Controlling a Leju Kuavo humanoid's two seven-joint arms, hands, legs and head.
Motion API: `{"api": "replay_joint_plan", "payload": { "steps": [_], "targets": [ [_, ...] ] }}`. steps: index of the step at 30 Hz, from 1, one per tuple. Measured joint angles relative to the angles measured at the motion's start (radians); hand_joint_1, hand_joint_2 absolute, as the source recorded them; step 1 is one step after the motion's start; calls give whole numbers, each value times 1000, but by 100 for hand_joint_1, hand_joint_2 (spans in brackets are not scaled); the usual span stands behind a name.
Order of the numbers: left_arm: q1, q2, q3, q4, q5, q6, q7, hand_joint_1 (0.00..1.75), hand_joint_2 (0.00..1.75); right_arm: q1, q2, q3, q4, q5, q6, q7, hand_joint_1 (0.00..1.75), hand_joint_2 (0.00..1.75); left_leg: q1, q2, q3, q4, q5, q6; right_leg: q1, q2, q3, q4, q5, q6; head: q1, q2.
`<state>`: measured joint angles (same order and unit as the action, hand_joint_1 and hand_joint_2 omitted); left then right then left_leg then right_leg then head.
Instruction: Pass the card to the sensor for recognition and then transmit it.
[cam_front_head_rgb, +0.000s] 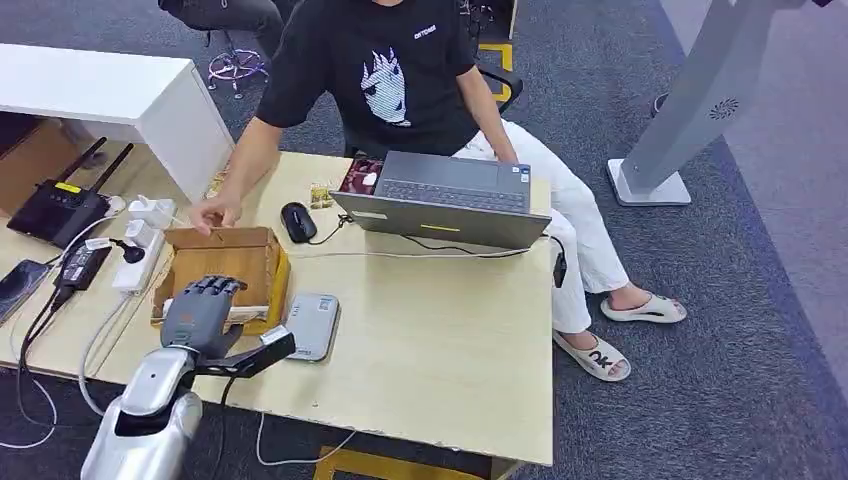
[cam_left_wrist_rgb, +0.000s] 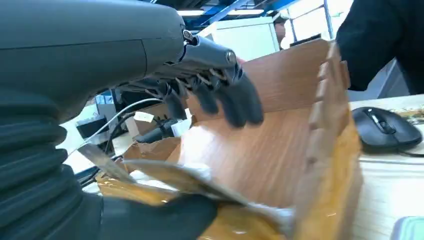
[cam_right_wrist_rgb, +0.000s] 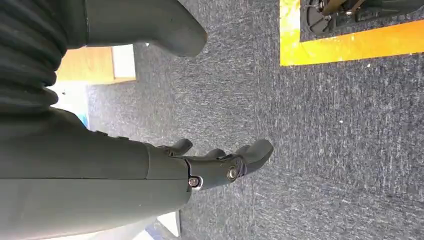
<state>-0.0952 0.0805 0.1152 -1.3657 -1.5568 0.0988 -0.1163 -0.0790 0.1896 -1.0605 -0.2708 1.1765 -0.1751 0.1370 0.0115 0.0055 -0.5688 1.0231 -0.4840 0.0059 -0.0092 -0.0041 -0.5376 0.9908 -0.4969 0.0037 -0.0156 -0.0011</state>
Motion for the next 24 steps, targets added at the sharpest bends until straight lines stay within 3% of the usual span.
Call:
{"api": "replay_joint_plan", "payload": {
  "steps": [8,20,24],
  "targets": [
    [-1,19,-11,0,4,-46,18,175,175,-3,0,-22,0,17,0,-1,0,175,0,0,0,0,0,0,0,0,0,0,0,0,0,0],
    [-1,28,-25,0,4,-57,20,175,175,-5,0,-39,0,22,0,-6,0,175,0,0,0,0,0,0,0,0,0,0,0,0,0,0],
    [-5,31,-35,0,-5,-38,45,175,175,-6,0,-45,0,28,0,-7,0,175,0,0,0,0,0,0,0,0,0,0,0,0,0,0]
  ]
}}
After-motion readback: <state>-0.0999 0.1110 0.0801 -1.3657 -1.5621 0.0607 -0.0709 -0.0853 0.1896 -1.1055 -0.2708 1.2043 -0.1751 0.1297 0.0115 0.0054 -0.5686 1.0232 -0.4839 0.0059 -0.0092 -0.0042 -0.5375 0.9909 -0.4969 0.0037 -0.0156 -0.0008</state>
